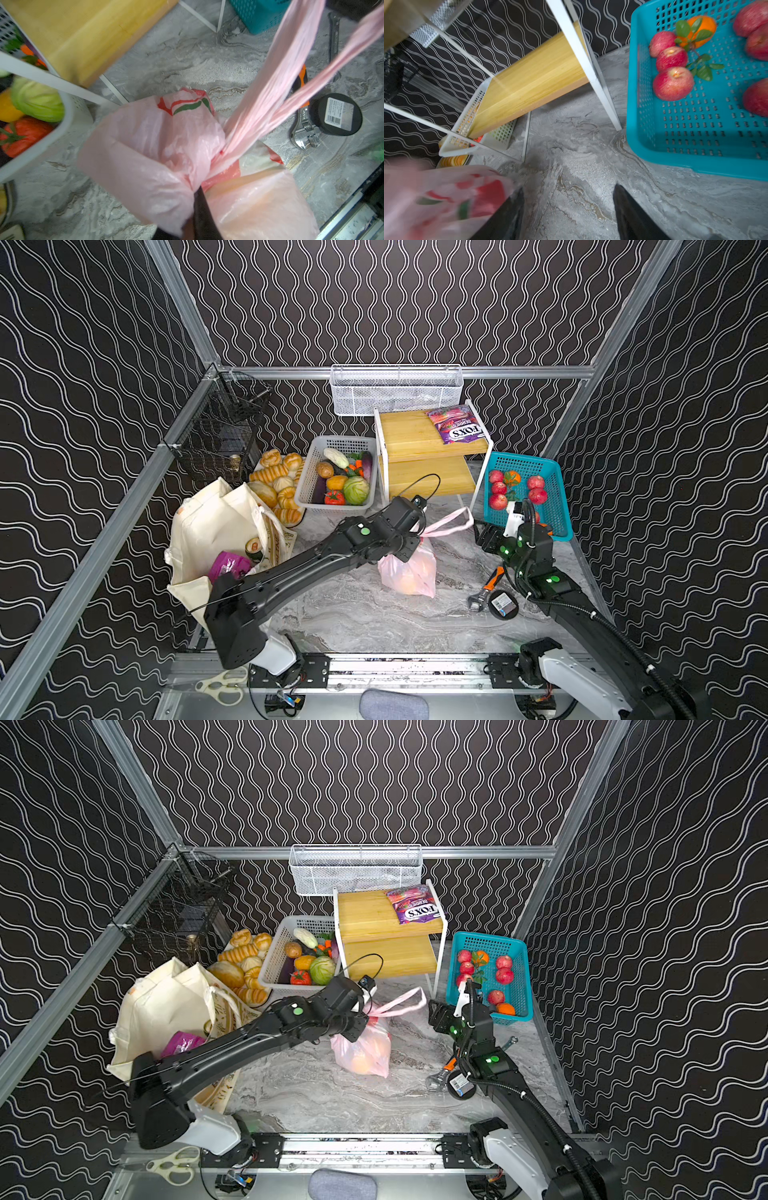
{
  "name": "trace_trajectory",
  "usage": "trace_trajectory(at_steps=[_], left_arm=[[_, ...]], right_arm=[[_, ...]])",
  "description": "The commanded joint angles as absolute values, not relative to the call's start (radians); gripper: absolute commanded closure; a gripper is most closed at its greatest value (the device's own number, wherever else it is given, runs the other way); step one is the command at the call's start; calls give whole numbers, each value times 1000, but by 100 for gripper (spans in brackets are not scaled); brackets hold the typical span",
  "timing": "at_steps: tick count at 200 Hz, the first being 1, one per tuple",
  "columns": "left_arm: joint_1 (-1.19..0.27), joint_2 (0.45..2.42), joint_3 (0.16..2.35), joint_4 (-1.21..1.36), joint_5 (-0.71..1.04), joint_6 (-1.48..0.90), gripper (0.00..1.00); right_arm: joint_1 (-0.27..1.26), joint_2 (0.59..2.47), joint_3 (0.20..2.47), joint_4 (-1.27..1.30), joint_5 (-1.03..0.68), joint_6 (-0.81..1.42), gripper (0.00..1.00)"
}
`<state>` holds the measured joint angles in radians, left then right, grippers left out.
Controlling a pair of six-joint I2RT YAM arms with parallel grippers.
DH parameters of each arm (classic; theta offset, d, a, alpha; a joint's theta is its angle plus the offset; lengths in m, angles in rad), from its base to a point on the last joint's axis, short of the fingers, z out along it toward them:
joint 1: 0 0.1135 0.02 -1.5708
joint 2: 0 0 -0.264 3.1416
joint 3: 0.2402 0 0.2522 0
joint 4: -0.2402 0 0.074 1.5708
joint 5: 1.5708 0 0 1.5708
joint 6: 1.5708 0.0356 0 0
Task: Place the mixed food into the grocery bags and tie them
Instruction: 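Lift the pink bag by its handles with the left gripper while the right releases, then carry the pink bag with the left gripper over the white tote bag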
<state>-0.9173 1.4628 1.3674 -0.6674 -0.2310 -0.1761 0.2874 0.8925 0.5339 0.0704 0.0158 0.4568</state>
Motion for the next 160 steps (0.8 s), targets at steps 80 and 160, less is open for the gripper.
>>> trace_trajectory(at_steps=[80, 160], left_arm=[[-784, 1019, 1382, -666, -567, 137, 100], [-417, 1001, 1565, -719, -926, 158, 100]], right_arm=[[288, 895, 525, 150, 57, 435, 32], [290, 919, 569, 116, 8, 439, 32]])
